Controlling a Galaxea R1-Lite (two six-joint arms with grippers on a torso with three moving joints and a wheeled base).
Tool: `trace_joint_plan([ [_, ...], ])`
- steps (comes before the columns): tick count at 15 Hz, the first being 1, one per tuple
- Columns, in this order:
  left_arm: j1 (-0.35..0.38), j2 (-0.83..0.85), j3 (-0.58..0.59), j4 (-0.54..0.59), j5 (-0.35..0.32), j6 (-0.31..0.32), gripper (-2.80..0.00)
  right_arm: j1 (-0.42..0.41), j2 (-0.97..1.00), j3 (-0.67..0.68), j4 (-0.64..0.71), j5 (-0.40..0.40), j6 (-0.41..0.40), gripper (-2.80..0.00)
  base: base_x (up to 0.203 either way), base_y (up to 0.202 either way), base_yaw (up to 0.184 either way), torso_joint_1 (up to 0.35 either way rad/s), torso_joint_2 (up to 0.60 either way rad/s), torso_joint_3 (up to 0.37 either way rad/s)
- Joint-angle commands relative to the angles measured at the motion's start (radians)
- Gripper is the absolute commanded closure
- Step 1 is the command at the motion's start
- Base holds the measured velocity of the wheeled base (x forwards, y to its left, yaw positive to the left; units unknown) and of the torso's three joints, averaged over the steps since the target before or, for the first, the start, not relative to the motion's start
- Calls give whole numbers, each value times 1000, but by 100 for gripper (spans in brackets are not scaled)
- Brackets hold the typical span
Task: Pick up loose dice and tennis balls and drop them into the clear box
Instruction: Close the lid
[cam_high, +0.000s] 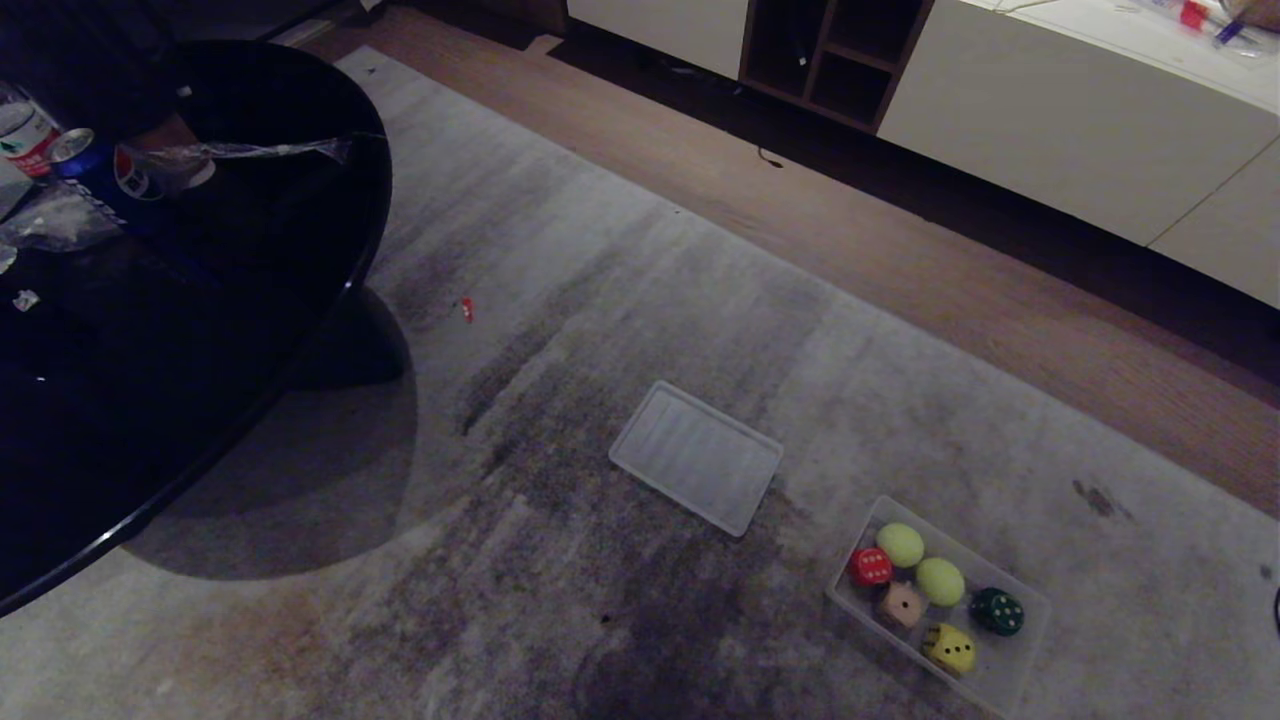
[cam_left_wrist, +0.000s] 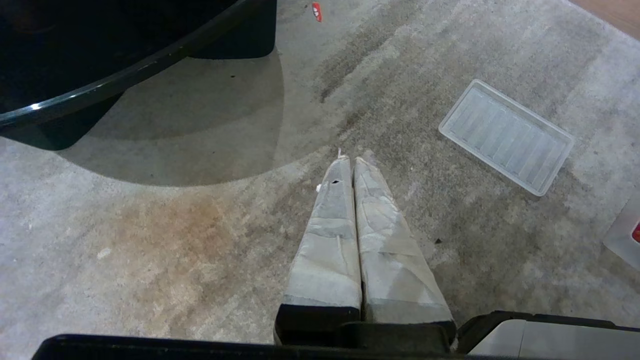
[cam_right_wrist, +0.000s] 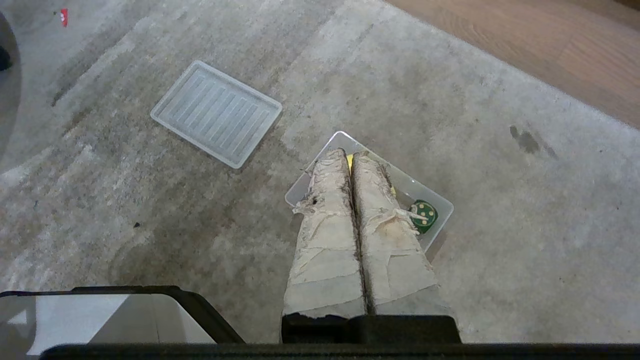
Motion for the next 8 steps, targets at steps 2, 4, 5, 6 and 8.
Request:
trace_joint_plan([
  [2,0,2,2,-1,0,1,0,0,1,9,-1,3,-2,0,0,0,0,39,-165,-119],
  [4,0,2,2,-1,0,1,0,0,2,10,-1,2,-2,0,4,-2,44,27,-97,-66],
  [5,0,2,2,-1,0,1,0,0,2,10,-1,2,-2,0,4,-8,135,23,-40,-33],
  [6,0,2,2,-1,0,1,0,0,1,10,-1,3,-1,0,4,-6,162,9,-20,-24],
  [8,0,2,2,-1,0,1,0,0,2,11,-1,2,1,0,-3,-7,149,6,-8,-8],
])
